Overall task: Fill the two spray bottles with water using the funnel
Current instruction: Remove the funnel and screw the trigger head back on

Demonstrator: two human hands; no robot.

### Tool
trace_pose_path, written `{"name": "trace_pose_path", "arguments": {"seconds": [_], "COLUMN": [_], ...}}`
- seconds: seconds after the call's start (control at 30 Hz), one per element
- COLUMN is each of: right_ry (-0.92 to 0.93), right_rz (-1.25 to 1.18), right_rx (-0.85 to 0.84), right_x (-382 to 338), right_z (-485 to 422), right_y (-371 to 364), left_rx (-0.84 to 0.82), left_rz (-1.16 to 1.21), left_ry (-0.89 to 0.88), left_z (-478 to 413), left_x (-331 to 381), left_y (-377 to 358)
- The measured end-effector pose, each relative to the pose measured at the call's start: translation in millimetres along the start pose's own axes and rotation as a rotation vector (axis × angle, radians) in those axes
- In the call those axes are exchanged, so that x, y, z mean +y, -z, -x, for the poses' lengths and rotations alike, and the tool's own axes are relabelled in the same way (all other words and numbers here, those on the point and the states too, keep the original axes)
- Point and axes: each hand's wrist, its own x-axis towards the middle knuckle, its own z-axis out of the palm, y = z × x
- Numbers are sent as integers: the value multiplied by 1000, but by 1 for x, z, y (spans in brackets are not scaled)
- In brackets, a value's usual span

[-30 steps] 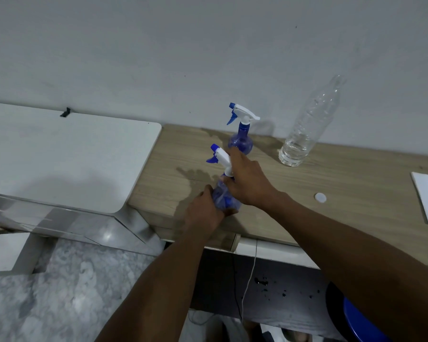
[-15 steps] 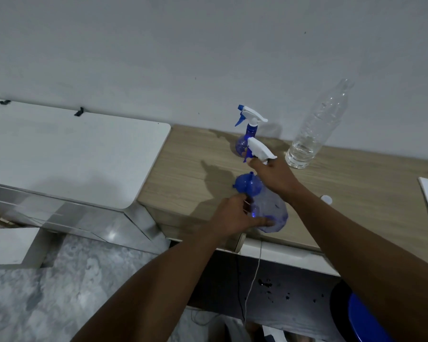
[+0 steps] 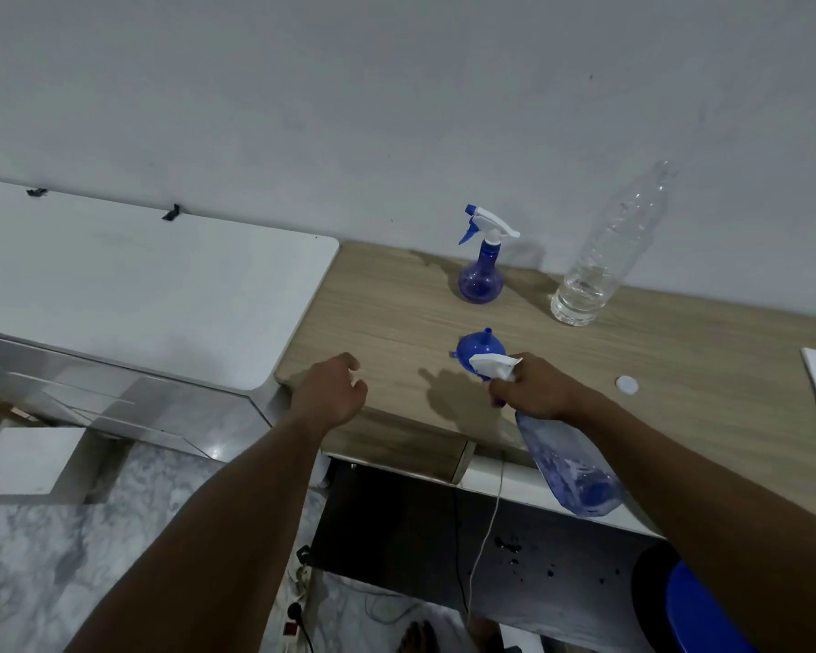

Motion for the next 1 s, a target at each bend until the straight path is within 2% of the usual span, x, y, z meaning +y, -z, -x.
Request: {"name": "trace_pose_path", "arguments": {"seconds": [0.17,0.33,0.47,0.6,0.7,0.8,0.9,1.0], "right_ry": [19,54,67,32,83,102,150,276], "right_rz": [7,134,120,156,89,-81,-229,-241], "right_rx": [23,37,-11,84,70,56,113,239], "right_x": [-9,-16,-24,-20,-26,-36,-60,-92], "right_z": [3,6,7,-3,-4,-10,-23,-43], "right_y": [1,4,7,4,0,1,13,35], "left_rx": [-44,-48,-50,-50,-54,-58,-31,15], "left_rz": [-13,-16,-19,-41,-31,4,45,38], "left_ry": [-2,-11,-23,-42,-53,-54,-46,-39], "left_z": [6,7,6,3,0,-5,-13,-24], "left_x": [1,-1,2,5,9,15,23,32], "left_y": [-2,0,5,7,9,11,19,32]}}
